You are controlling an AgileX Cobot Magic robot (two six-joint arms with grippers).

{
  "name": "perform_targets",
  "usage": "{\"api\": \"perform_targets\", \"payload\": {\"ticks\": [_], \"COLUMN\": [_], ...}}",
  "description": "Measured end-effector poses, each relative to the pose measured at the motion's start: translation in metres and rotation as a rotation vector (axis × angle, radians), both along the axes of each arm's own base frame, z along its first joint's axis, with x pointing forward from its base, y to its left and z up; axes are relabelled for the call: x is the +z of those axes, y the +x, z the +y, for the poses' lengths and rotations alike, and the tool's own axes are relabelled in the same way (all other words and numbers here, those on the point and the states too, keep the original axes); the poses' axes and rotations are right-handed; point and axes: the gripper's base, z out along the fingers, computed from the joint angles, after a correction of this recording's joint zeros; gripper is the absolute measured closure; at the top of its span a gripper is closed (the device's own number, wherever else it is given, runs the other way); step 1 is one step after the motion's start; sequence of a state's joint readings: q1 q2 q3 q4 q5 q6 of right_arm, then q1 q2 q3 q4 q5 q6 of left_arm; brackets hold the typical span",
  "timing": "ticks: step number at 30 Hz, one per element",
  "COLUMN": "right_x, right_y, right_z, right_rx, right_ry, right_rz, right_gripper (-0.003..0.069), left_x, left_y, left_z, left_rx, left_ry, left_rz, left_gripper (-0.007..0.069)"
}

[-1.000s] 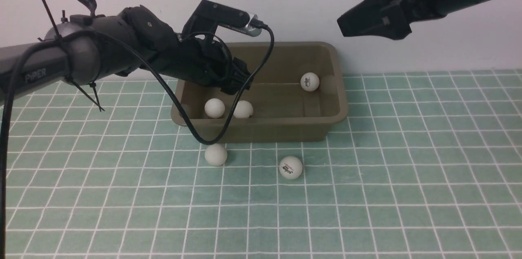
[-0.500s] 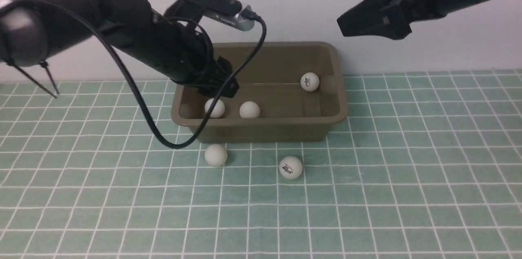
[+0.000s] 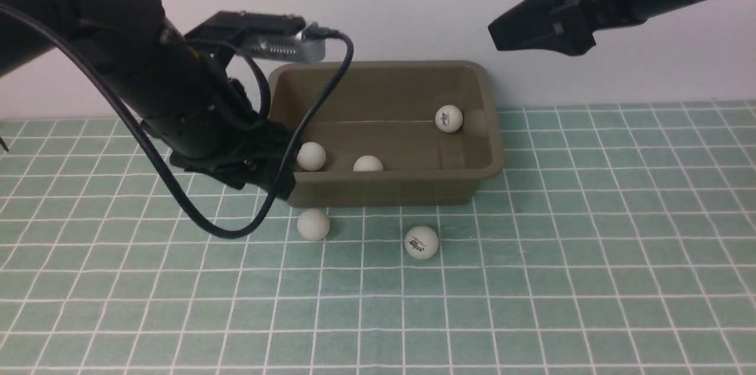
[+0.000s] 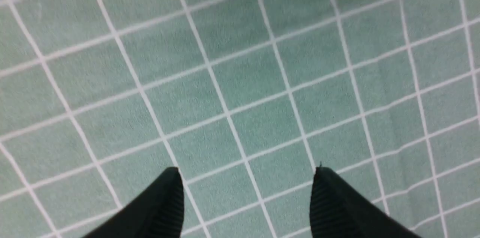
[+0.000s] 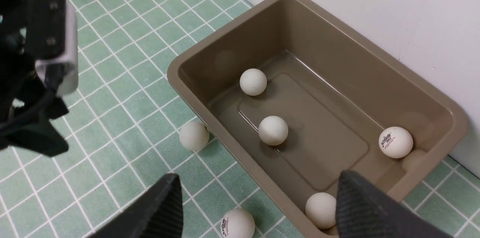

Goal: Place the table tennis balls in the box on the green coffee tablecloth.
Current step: 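Reach for and grasp a ping pong ball on the table beside the basket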

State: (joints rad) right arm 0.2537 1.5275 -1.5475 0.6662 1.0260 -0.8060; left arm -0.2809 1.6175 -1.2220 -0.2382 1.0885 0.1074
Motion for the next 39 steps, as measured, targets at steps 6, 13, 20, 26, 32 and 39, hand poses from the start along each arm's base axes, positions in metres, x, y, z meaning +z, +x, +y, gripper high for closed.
{"api": "perform_targets", "payload": {"ticks": [6,13,20,26,32,39], "right_x": [0.000,0.000,0.001,0.001,0.003,0.003], "right_y": [0.000,0.001,0.001,0.002,0.004,0.004], "right_z": [0.000,0.000,0.000,0.000,-0.001,-0.001], "right_rx": [0.000,-0.006,-0.006,-0.012,-0.030,-0.036], "right_ry": [-0.001,0.001,0.001,0.004,0.012,0.015], "right_rz": [-0.002,-0.008,-0.009,-0.016,-0.039,-0.047], "right_gripper": [0.0165,0.0165,0.0165,0.0165,0.0165,0.0165], "left_x": [-0.013,0.007,-0.004,-0.030,-0.042,-0.055], "left_y": [-0.021,-0.065,-0.085,-0.085,-0.070,-0.059], "left_z": [0.006,0.019,0.023,0.024,0.024,0.006], "left_rx": [0.002,0.022,0.175,0.308,0.339,0.196], "left_ry": [0.017,-0.025,-0.186,-0.271,-0.262,-0.199], "left_rz": [0.063,-0.058,-0.306,-0.395,-0.513,-0.557], "left_gripper": [0.0246,0.0326,0.0335,0.0335,0.0335,0.0314]}}
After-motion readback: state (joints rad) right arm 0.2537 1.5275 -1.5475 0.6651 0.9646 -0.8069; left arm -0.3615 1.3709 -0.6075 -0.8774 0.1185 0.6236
